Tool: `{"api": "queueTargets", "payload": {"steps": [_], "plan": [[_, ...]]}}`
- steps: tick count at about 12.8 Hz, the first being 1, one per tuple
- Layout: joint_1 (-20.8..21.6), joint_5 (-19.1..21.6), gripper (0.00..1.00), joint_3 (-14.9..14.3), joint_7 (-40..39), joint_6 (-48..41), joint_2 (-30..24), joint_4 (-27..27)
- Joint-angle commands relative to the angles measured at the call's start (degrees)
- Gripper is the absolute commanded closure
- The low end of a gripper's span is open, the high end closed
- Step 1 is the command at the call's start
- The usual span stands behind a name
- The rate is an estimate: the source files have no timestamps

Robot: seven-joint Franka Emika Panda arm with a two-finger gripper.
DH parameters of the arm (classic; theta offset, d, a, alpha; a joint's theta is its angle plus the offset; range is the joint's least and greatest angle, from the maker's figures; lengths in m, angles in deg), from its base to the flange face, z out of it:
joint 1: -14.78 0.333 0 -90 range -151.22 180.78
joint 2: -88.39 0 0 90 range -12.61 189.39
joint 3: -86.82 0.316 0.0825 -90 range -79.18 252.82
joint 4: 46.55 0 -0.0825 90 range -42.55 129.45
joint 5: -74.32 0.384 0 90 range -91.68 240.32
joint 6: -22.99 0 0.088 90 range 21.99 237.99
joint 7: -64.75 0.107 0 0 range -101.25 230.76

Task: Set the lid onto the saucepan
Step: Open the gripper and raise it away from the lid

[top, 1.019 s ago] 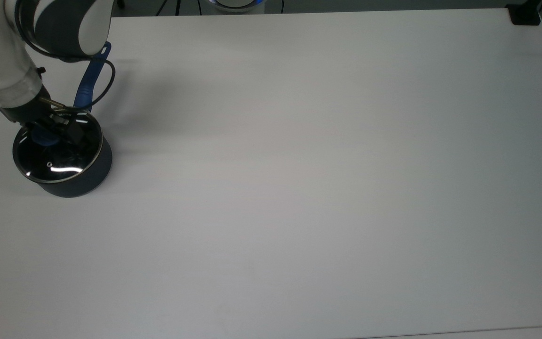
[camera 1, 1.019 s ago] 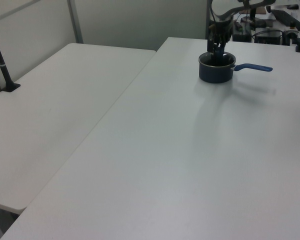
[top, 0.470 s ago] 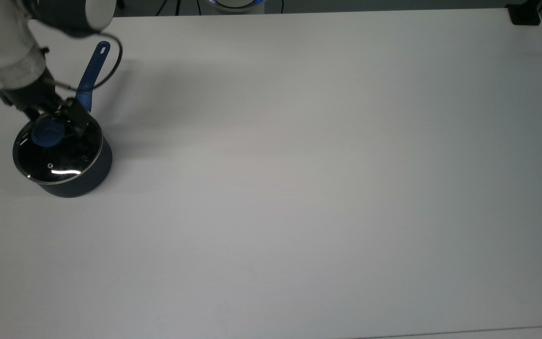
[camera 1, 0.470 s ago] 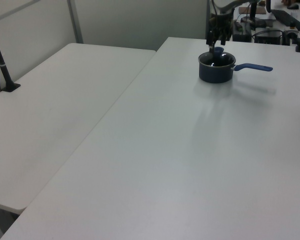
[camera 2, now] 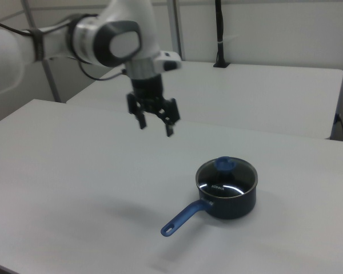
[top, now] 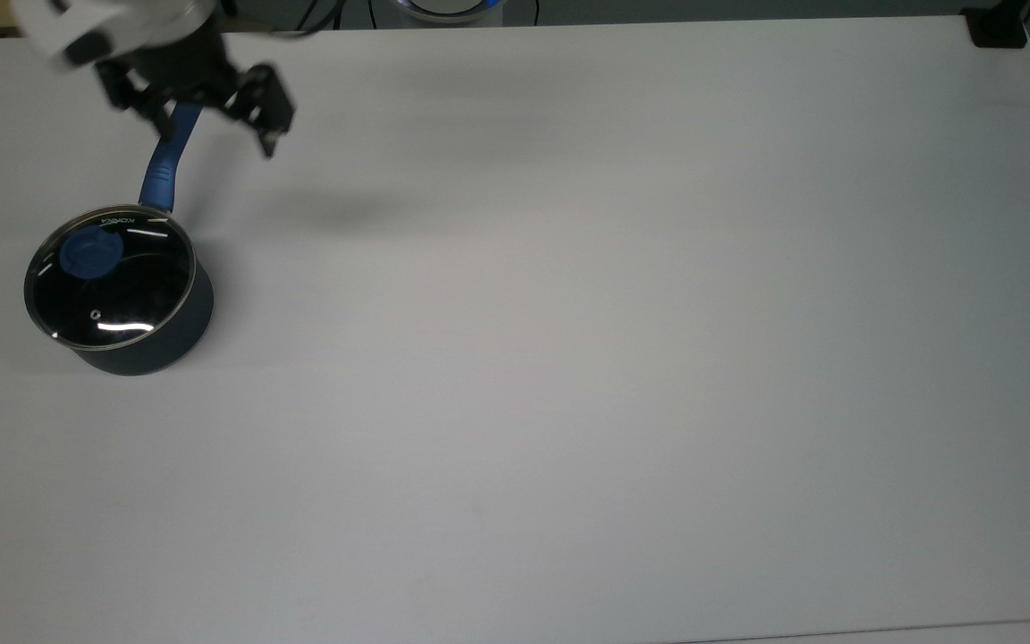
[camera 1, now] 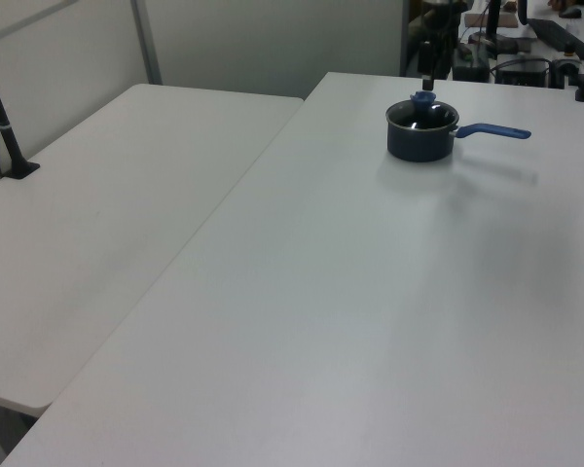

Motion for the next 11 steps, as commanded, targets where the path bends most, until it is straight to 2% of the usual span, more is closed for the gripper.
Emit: {"api": "queueTargets", "payload": {"steps": [1,2,4,5,6,7,8,11], "plan": [[2.5,-0.9,0.0,0.4,0.7,-0.8,-7.2,6.2],[2.4,-0.9,0.0,1.8,0.9,-1.1,-7.2,6.1],[3.2,-0.9,0.0,2.1,1.1,-1.1,-7.1,5.9],[2.0,-0.9,0.0,4.3,1.1,-1.2,-7.0,5.9],[-3.7,-1.0,0.0,10.3,1.3,-1.6,-7.4,5.7],[-4.7,-1.0,0.0,11.8,3.3,-1.7,-7.7,5.7],[-4.4,-1.1,0.0,11.9,6.8,-1.9,-7.9,5.7],[-4.3,-1.2,0.0,12.1,7.1,-1.4,-7.7,4.7]]}}
